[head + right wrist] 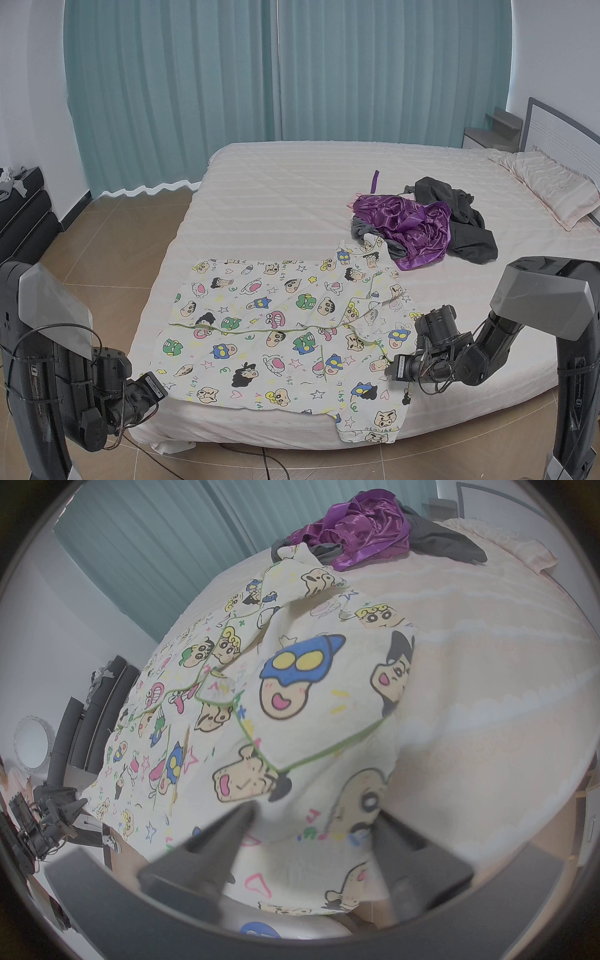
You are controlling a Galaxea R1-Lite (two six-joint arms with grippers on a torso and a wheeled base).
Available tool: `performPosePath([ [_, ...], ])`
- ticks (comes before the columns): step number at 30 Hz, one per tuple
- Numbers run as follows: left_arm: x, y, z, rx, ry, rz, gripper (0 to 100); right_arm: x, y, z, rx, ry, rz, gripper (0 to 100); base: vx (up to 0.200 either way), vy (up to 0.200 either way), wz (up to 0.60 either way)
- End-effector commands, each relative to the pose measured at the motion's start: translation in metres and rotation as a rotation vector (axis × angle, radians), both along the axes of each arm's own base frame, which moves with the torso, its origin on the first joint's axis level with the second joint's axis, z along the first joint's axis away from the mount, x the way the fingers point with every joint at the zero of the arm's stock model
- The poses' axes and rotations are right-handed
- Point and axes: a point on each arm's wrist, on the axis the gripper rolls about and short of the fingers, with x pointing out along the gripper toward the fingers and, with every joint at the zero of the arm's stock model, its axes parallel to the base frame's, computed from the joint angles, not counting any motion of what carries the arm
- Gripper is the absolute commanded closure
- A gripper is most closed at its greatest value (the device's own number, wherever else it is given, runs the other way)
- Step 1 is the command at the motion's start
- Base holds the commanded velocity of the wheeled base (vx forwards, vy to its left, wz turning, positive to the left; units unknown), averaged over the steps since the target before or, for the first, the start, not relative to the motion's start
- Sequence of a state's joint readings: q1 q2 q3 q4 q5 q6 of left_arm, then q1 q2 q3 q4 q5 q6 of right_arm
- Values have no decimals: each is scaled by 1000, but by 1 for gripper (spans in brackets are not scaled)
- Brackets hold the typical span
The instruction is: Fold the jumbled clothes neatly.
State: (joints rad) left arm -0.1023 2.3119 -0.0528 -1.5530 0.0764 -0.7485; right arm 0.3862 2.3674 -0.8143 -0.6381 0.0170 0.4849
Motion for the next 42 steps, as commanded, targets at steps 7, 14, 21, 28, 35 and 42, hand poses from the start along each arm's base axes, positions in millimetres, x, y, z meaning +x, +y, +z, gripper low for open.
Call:
performPosePath([
  [7,5,-1,0,-2,-28,3,100,42,-9,31,38,-162,-77,100,0,0,0],
  [14,12,-1,-3,-23,-39,27,100,73,-4,42,71,-259,-95,100,0,0,0],
  [21,15,-1,-8,-24,-32,31,100,78,-1,16,43,-217,-95,100,0,0,0],
  [28,16,-2,-10,-23,-30,31,100,73,-7,13,31,-192,-102,0,0,0,0],
  [35,16,-2,-10,-24,-29,28,100,52,-48,36,-6,-185,-142,0,0,0,0],
  [42,16,-2,-10,-23,-27,29,100,40,-69,60,5,-214,-185,0,0,0,0],
])
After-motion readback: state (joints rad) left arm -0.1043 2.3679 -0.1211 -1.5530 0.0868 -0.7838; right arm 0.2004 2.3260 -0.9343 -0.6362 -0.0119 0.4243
